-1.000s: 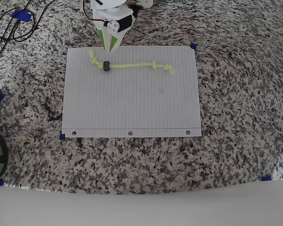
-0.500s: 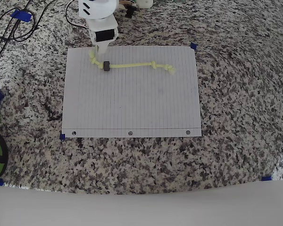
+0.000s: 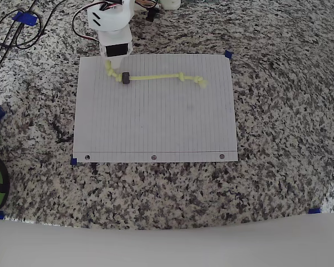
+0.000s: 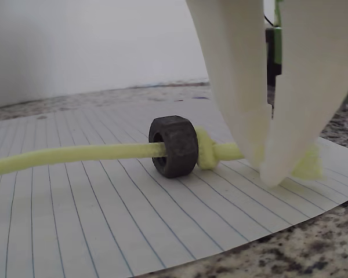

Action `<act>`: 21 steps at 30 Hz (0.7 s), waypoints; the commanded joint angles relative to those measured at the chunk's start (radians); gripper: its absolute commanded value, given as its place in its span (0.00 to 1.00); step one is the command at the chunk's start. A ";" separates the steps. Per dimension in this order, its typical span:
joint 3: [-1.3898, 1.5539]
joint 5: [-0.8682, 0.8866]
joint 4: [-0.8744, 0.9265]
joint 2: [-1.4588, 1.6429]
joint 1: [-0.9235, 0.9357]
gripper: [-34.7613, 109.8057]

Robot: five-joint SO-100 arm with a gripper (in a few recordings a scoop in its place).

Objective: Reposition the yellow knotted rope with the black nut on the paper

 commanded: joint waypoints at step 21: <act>0.089 -0.032 0.067 0.371 0.017 0.24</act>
